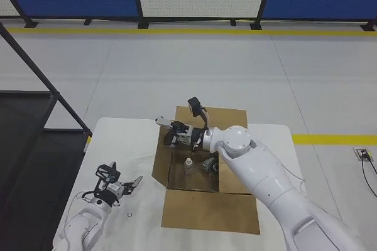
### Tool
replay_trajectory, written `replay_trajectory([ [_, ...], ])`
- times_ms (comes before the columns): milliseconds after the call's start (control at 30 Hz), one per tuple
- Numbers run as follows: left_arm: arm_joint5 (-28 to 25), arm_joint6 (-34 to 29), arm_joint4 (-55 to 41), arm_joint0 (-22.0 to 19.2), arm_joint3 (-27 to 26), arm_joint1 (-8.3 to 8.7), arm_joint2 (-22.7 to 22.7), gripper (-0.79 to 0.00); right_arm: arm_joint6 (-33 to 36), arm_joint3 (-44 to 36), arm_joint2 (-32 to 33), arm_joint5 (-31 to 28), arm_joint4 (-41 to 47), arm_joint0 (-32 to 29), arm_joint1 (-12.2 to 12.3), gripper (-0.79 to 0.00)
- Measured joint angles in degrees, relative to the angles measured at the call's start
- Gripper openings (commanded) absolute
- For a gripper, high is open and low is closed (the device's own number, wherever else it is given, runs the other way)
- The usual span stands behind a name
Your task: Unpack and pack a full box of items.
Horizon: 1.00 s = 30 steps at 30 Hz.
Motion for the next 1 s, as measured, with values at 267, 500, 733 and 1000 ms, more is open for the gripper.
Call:
replay_trajectory([
  [267,3.94,-0.34,2.14,-7.5,8.56,-1.38,5.68,0.0,0.36,4.36,-0.17,-1.24,0.28,1.65,-2.13,0.0],
  [500,5.61,0.41,2.75,-13.73,15.36,-2.76,10.09,0.0,1.16,7.14,0.88,-2.63,0.34,1.99,-2.79,0.0],
  [733,8.43,1.02,2.85,-18.7,20.94,-3.91,12.43,0.0,1.49,8.31,1.78,-2.86,-0.34,2.1,-3.27,0.0],
  [1000,12.23,2.41,0.03,-21.47,24.37,-4.55,11.5,0.0,1.92,8.96,2.63,-2.77,-1.3,2.13,-3.69,0.0],
])
